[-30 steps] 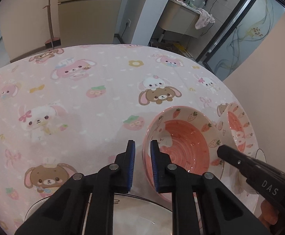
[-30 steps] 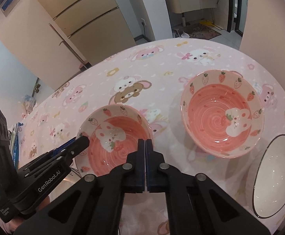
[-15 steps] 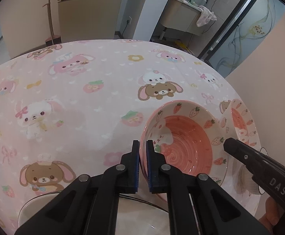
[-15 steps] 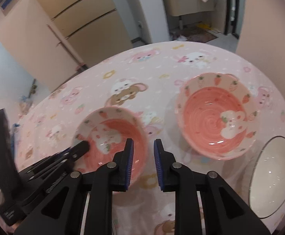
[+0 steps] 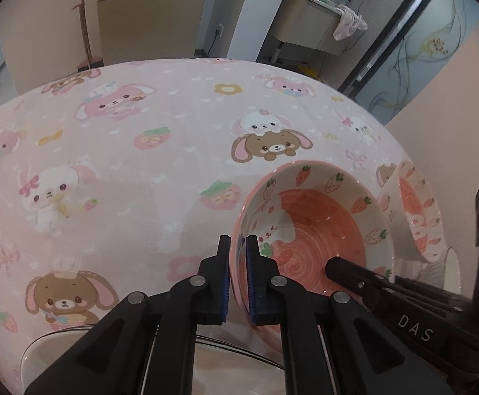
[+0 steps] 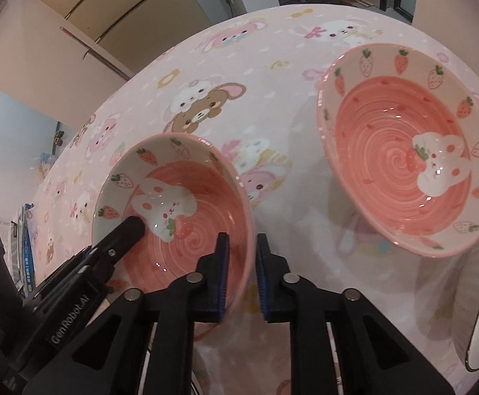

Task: Organize plates and bowls

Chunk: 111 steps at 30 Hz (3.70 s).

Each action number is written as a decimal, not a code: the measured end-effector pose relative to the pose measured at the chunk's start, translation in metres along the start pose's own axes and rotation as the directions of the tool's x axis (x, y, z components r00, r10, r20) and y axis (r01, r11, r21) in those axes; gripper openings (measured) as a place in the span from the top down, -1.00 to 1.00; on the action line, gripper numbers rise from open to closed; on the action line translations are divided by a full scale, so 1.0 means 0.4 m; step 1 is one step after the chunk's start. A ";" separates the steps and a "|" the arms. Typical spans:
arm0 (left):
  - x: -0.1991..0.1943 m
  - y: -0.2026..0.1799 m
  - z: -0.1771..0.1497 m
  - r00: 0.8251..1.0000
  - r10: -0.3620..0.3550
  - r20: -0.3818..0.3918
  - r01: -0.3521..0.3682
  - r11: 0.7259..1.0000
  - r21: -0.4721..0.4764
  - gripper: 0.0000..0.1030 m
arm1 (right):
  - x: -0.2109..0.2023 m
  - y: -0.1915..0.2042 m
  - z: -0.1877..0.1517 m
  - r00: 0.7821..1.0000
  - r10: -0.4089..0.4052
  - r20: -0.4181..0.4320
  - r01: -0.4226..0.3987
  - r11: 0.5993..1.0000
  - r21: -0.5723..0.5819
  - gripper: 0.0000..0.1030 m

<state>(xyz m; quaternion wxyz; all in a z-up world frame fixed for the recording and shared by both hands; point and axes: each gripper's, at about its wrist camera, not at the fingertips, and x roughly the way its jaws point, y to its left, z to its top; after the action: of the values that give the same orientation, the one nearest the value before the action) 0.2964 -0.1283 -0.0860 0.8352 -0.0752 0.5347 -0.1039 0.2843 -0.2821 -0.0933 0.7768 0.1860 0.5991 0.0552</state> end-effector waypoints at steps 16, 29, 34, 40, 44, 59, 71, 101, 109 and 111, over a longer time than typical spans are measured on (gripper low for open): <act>0.040 -0.015 0.010 1.000 0.012 -0.023 -0.012 1.000 0.020 0.72 | 0.015 -0.007 0.006 1.000 0.020 0.023 -0.018 0.998 -0.065 0.77; -0.019 0.008 0.006 0.996 -0.081 0.026 0.081 0.997 0.010 0.83 | -0.031 0.003 0.003 0.995 0.045 0.088 -0.036 0.994 -0.100 0.79; -0.115 -0.021 0.004 0.988 -0.068 0.137 0.061 0.997 0.053 0.83 | -0.107 0.010 -0.009 0.980 0.105 0.167 -0.086 0.989 -0.120 0.79; -0.254 -0.050 -0.005 0.971 -0.060 0.232 0.045 0.997 0.070 0.83 | -0.218 0.035 -0.033 0.956 0.172 0.237 -0.141 0.980 -0.141 0.78; -0.348 -0.069 -0.016 0.961 -0.025 0.276 0.010 0.998 0.057 0.83 | -0.279 0.068 -0.052 0.941 0.201 0.273 -0.157 0.972 -0.177 0.78; -0.639 -0.020 -0.206 0.885 0.109 0.453 -0.131 0.991 0.016 0.83 | -0.420 0.209 -0.222 0.882 0.374 0.288 -0.258 0.892 -0.370 0.79; -0.544 0.060 -0.318 0.917 0.151 0.369 -0.152 0.988 -0.025 0.83 | -0.309 0.230 -0.301 0.929 0.322 0.180 -0.219 0.874 -0.434 0.79; -0.522 -0.210 -0.282 0.921 0.048 0.386 -0.127 0.975 0.182 0.80 | -0.437 0.038 -0.284 0.912 0.253 0.322 -0.145 0.935 -0.323 0.79; -0.493 -0.405 -0.140 0.922 -0.065 0.382 -0.044 0.962 0.271 0.80 | -0.555 -0.105 -0.189 0.862 0.176 0.475 -0.083 0.974 -0.210 0.79; -0.474 -0.430 -0.099 0.924 -0.093 0.371 -0.008 0.965 0.263 0.80 | -0.575 -0.132 -0.146 0.851 0.154 0.503 -0.068 0.981 -0.184 0.80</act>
<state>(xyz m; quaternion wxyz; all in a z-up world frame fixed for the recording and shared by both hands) 0.1672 -0.2471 0.1047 0.9231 0.0041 0.3425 -0.1746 0.1579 -0.3888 0.0849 0.9164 0.1657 0.3516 0.0960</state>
